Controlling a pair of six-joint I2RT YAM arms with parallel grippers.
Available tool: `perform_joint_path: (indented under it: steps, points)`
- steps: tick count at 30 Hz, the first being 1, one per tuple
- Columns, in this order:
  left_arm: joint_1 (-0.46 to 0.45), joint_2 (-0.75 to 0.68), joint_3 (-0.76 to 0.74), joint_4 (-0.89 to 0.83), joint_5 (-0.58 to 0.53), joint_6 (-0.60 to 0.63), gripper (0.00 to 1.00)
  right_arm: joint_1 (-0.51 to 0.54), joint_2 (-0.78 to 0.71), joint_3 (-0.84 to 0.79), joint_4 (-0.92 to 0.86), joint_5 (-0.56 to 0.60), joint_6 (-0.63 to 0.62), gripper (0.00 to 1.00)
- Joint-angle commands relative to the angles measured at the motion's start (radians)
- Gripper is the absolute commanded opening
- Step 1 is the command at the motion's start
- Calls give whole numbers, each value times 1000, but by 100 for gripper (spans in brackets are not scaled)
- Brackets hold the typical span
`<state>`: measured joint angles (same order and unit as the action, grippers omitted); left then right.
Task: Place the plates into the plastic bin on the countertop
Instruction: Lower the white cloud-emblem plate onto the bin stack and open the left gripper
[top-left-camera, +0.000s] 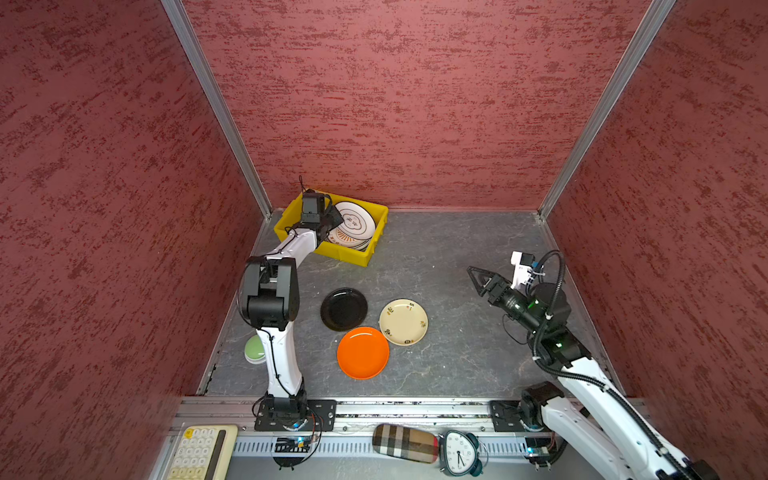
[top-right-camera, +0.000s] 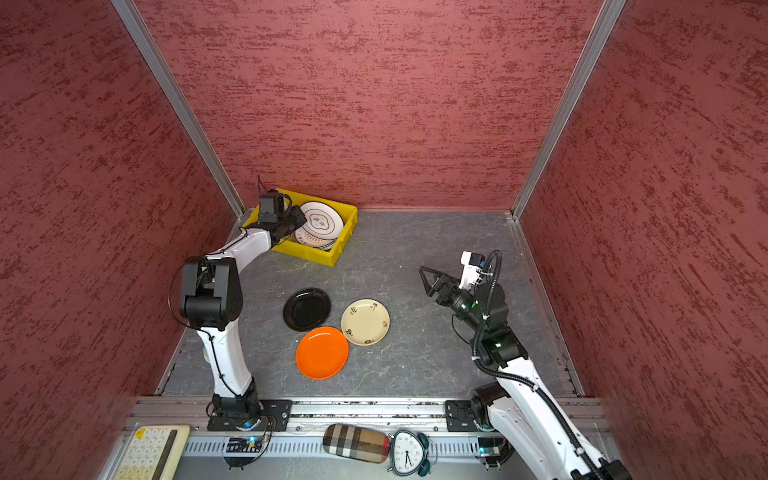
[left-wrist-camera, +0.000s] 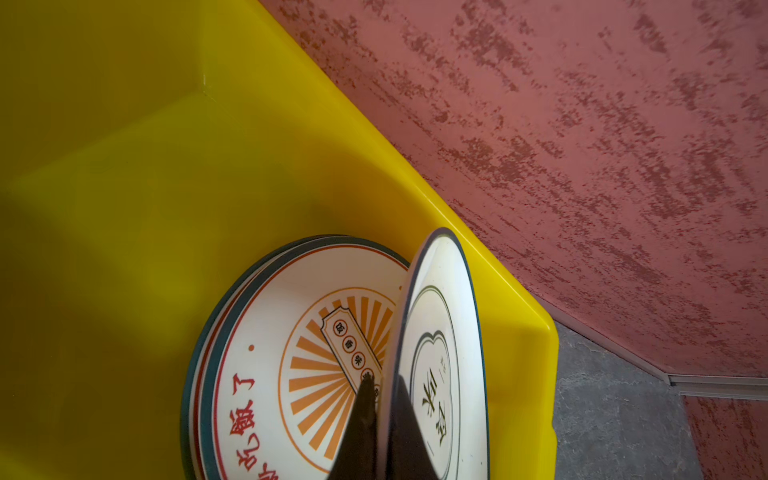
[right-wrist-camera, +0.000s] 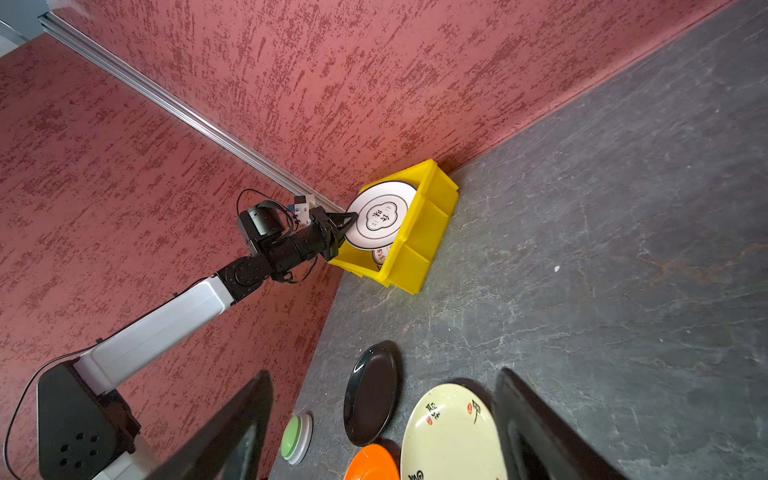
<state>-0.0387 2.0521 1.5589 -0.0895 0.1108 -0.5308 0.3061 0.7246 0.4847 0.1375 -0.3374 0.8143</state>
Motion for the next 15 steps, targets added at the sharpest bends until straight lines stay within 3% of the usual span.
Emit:
perform_joint_path:
  steps: [1, 6, 8, 15]
  points:
    - [13, 29, 28, 29, 13, -17, 0, 4, -11, 27, -6, -5, -4, 84]
    - [26, 69, 49, 12, 14, -17, 0, 4, -13, 12, -5, -5, 8, 84]
    - [33, 85, 64, -8, 21, -14, 7, 4, -17, 10, -11, -4, 11, 84]
    - [48, 103, 66, -8, 38, -25, 11, 4, -30, 0, -39, 14, 9, 84]
